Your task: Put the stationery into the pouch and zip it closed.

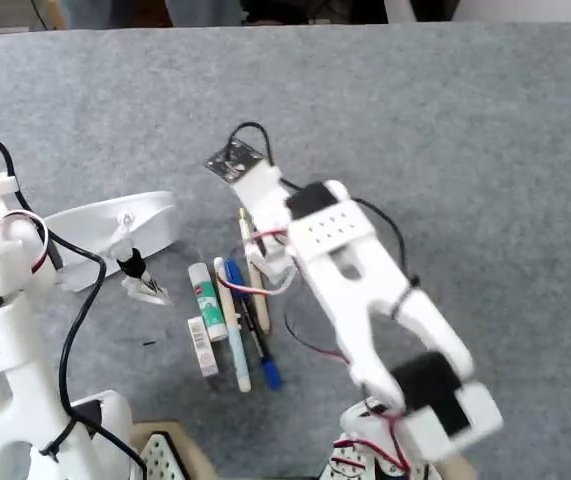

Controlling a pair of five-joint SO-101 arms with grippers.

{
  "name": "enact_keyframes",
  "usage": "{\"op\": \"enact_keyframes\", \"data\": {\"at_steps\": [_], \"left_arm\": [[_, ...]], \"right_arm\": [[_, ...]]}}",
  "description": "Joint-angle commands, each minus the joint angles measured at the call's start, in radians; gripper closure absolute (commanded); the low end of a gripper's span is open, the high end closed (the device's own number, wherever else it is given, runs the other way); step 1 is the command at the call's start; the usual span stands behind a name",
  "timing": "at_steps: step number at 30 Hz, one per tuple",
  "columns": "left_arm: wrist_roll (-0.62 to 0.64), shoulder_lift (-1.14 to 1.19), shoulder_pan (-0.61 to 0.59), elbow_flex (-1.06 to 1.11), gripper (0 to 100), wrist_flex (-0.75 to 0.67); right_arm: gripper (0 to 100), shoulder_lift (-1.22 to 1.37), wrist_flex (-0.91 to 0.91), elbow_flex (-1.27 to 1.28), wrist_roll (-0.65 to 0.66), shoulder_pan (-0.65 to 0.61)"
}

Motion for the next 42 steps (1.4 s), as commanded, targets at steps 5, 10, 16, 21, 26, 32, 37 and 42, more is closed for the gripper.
{"op": "enact_keyframes", "data": {"at_steps": [5,10,16,21,26,32,37,42], "left_arm": [[0.015,0.017,-0.005,0.028,97,-0.015],[0.015,0.017,-0.005,0.028,97,-0.015],[0.015,0.017,-0.007,0.028,97,-0.015],[0.015,0.017,-0.007,0.028,97,-0.015],[0.015,0.017,-0.007,0.028,97,-0.015],[0.015,0.017,-0.007,0.028,97,-0.015],[0.015,0.017,-0.007,0.028,97,-0.015],[0.015,0.017,-0.007,0.030,97,-0.014]], "right_arm": [[75.9,0.291,0.083,-0.392,-0.041,-0.068],[75.8,0.506,0.137,-0.628,-0.043,-0.078],[75.8,0.760,0.256,-0.928,-0.043,-0.077],[75.9,0.918,0.362,-1.136,-0.043,-0.072],[90.1,1.026,0.437,-1.296,-0.043,-0.071],[97.4,1.109,0.540,-1.443,-0.043,-0.044],[98.6,1.095,0.577,-1.540,-0.058,-0.028],[98.6,0.958,0.578,-1.549,-0.069,-0.014]]}}
